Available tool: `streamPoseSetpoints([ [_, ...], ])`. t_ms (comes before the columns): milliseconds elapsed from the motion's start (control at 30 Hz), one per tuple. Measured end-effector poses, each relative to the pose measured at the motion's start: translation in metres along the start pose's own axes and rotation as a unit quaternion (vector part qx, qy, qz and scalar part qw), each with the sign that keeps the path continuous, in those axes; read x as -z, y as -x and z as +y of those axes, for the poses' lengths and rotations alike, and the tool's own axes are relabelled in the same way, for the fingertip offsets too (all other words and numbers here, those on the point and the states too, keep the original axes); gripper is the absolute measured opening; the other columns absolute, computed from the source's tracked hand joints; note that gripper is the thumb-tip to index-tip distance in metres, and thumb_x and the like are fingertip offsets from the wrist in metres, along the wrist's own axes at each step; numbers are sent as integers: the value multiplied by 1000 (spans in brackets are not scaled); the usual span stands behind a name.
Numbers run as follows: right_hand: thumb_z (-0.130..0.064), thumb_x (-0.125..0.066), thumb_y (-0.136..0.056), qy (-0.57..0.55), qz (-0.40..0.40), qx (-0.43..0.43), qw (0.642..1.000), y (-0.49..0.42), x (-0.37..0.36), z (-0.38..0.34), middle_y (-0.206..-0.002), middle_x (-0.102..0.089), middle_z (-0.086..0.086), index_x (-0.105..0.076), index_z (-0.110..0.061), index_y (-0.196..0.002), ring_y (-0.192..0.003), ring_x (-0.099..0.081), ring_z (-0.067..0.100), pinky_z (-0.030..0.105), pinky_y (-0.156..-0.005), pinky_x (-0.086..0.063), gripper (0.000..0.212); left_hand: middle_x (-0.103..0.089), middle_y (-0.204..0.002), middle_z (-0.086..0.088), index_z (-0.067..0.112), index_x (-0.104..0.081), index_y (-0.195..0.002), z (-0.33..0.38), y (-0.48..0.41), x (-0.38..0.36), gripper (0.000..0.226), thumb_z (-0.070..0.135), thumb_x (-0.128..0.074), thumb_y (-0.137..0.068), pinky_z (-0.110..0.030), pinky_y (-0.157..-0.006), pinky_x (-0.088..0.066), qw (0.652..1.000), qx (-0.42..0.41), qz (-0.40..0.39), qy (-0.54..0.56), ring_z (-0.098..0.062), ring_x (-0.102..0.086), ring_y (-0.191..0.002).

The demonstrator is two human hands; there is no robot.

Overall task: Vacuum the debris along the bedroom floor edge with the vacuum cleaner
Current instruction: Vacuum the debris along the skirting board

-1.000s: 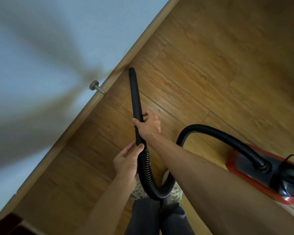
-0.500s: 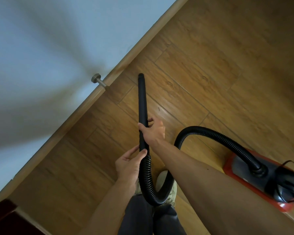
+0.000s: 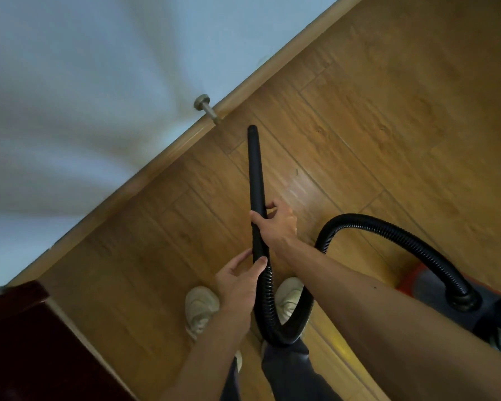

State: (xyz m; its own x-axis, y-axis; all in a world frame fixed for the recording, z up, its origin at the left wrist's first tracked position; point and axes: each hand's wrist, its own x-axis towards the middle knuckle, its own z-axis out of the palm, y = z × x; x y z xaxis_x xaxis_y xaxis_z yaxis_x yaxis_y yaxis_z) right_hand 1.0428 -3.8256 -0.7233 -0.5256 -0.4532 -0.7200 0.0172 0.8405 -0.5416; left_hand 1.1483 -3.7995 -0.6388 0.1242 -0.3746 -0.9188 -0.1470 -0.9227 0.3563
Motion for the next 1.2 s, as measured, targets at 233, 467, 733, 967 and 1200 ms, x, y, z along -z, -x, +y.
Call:
streamPoseSetpoints([
  [233,-32,-76,-84,26,-9,32,999,-5,-28,-11,-88,-70,6,-56,-15,-96,-73,-69,22,41,-65,-60,29,-75,-79,-5,15,-75,-105,-1,-17,17,28,9,-81,-78,-29,-63,-61,999,-7,5,37,-15,-71,-66],
  [467,-36,-75,-83,50,-19,59,997,2,-63,-21,-87,-70,3,-57,-17,-100,-75,-68,21,39,-66,-58,31,-76,-96,-9,25,-75,-99,0,-30,44,28,12,-84,-76,-41,-81,-62,998,0,19,57,-25,-72,-90],
  [733,-34,-74,-86,70,-5,59,996,40,-84,-6,-88,-67,3,-57,-16,-103,-76,-67,23,37,-65,-57,30,-77,-90,-11,27,-75,-96,-23,-27,81,30,10,-86,-74,-44,-79,-62,997,30,21,60,-28,-74,-85],
  [967,-33,-74,-87,60,22,22,998,71,-78,23,-77,-62,-5,-57,-15,-100,-63,-61,10,25,-49,-44,28,-76,-72,0,22,-74,-101,-44,-8,98,29,5,-81,-77,-32,-69,-63,996,65,-26,54,-13,-72,-68],
  [1200,-35,-75,-85,56,26,0,998,96,-95,45,-78,-64,-3,-60,-18,-99,-67,-65,13,31,-57,-54,27,-78,-73,1,19,-75,-104,-68,-5,127,30,4,-80,-78,-20,-55,-58,995,84,-30,53,-10,-74,-66],
])
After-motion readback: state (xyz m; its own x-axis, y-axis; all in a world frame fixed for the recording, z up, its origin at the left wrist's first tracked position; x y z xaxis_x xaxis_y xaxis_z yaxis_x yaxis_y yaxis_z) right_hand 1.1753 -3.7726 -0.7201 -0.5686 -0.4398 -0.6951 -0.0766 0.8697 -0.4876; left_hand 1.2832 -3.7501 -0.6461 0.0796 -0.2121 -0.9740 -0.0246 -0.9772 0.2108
